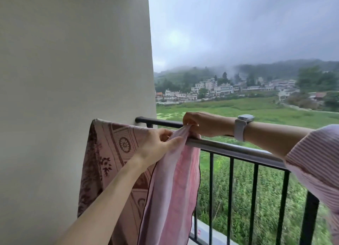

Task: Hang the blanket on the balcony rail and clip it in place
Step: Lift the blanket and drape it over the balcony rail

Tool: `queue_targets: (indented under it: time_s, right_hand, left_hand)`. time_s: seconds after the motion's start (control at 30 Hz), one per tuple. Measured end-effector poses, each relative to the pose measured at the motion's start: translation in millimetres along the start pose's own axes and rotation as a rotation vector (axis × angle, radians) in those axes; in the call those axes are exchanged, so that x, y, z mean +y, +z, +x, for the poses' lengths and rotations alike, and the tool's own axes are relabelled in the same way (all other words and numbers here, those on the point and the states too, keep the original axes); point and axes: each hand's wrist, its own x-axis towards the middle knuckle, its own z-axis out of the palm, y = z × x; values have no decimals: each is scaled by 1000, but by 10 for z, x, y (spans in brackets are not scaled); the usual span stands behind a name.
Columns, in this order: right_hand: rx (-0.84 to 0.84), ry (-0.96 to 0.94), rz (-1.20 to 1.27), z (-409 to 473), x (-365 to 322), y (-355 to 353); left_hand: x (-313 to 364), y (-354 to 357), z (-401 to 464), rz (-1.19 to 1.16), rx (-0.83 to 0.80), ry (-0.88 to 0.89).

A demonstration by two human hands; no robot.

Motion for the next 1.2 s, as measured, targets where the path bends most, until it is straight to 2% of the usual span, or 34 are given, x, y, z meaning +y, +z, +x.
queue_targets:
  time_s: [0.07,0.23,0.33,0.43,0.5,0.6,0.67,0.73,0.8,0.9,1.07,1.2]
  right_hand:
    - [19,14,0,-95,93,-129]
    - [191,-55,-51,-439,465,-618]
    - [284,-84,-72,-779,737,-937]
    - [255,-138,-90,-1108,971,-1116]
    - [193,-163,-83,-1295,1091,-1117]
    - [23,-149,-34,-1489,1216,-1026]
    - [-260,-73,47,-1591,1269,-997]
    - [-524,28,128,-1668,1294,-989]
    - [-534,39,131,-1679,1278,-986]
    - [-374,-57,99,-1588,1076,-947]
    - [-173,-218,37,-1250,575,-665]
    - [-133,-263,-10,-857,240,-399]
  left_hand:
    - [172,86,34,14,98,36]
    - [846,472,191,181,314,179]
    - [1329,875,205,239,320,247]
    - [1675,1272,153,269,318,260]
    - [1787,1451,64,278,253,223]
    - [1843,1585,-156,389,-32,120]
    - [1856,1600,-322,493,-188,75]
    - [1832,1557,-443,511,-215,20]
    - [1736,1469,-511,488,-109,-40]
    - [1504,1335,-556,477,97,-87]
    - [1063,1011,-634,545,305,-135]
    - [695,559,-656,593,400,-118]
